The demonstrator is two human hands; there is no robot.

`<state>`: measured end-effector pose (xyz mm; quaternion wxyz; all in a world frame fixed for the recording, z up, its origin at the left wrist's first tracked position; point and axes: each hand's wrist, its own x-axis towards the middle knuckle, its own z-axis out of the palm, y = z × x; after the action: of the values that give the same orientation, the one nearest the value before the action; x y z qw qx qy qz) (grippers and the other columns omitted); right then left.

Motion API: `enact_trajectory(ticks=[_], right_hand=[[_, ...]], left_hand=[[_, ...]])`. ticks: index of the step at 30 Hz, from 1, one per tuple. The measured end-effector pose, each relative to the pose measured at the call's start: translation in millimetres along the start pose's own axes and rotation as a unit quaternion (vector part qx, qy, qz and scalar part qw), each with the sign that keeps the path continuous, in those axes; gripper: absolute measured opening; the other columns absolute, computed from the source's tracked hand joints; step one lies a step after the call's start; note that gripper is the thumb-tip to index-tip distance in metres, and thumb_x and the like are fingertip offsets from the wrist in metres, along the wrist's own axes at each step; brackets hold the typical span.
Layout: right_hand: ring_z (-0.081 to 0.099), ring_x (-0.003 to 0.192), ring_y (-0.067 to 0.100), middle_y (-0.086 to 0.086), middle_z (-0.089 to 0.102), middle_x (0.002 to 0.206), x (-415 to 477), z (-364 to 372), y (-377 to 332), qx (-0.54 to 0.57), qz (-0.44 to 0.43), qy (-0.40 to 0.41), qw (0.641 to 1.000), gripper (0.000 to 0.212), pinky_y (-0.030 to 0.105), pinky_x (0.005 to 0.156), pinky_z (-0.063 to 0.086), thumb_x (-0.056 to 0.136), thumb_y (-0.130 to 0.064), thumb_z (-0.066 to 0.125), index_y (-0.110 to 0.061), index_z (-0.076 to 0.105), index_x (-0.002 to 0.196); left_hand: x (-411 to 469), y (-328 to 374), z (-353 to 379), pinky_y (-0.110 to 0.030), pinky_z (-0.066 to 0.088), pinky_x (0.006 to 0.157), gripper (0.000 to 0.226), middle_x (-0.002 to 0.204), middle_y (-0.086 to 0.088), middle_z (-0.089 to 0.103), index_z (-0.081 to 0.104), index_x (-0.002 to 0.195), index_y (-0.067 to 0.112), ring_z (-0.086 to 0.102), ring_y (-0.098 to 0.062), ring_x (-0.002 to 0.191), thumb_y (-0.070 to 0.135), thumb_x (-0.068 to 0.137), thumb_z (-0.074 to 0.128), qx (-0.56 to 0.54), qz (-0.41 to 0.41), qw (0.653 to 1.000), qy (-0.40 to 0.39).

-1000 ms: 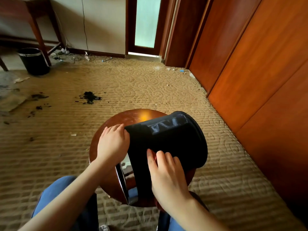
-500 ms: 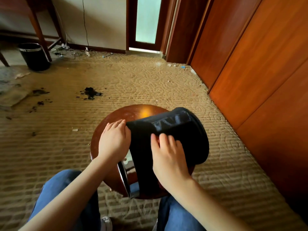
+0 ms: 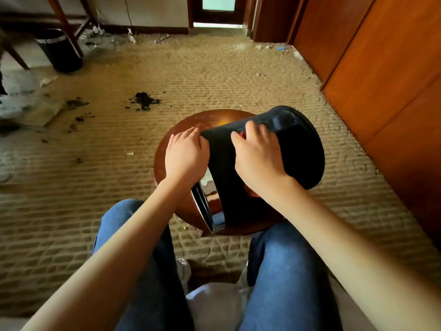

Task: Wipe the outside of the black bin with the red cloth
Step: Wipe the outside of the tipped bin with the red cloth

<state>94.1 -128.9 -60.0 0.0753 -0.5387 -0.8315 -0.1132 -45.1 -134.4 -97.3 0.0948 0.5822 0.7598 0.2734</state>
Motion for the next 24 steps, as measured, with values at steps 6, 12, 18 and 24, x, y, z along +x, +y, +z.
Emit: enact_trajectory(ticks=[6,12,18,24], right_hand=[[0.055,0.073,0.036,0.018,0.057,0.087,-63.4,16.5,29.4,0.035,-0.02,0.038,0.998,0.05,0.037,0.06,0.042,0.068,0.003,0.067,-0.002,0.065,0.118],[0.045,0.112,0.035,0.015,0.047,0.119,15.5,-8.2,3.7,0.008,-0.021,-0.044,0.999,0.032,0.043,0.088,0.039,0.085,-0.013,0.055,-0.01,0.061,0.116],[0.054,0.09,0.038,0.019,0.055,0.1,-4.4,3.7,10.6,0.027,-0.009,0.02,0.999,0.031,0.04,0.072,0.044,0.074,-0.002,0.064,-0.004,0.067,0.105],[0.056,0.071,0.034,0.018,0.058,0.085,-65.5,14.4,36.7,0.04,-0.039,0.05,0.997,0.047,0.035,0.059,0.043,0.07,0.004,0.069,0.0,0.065,0.116]], left_hand=[[-7.4,1.5,4.8,-0.036,0.013,0.118,0.045,0.143,-0.009,0.049,0.05,0.136,0.006,0.036,-0.024,0.137,0.023,0.098,0.033,0.001,0.006,1.0,0.018],[-22.0,5.8,7.1,-0.036,0.006,0.118,0.064,0.146,-0.008,0.046,0.046,0.14,0.008,0.033,-0.022,0.139,0.034,0.088,0.021,0.038,0.013,0.999,0.019],[-23.9,5.0,8.3,-0.036,0.021,0.116,0.063,0.145,-0.009,0.047,0.047,0.139,0.006,0.034,-0.023,0.138,0.034,0.088,0.024,0.015,0.016,0.999,0.029],[-31.9,8.7,10.3,-0.036,0.026,0.113,0.059,0.143,-0.011,0.049,0.048,0.138,0.005,0.037,-0.026,0.137,0.032,0.091,0.026,0.025,0.022,0.999,0.042]])
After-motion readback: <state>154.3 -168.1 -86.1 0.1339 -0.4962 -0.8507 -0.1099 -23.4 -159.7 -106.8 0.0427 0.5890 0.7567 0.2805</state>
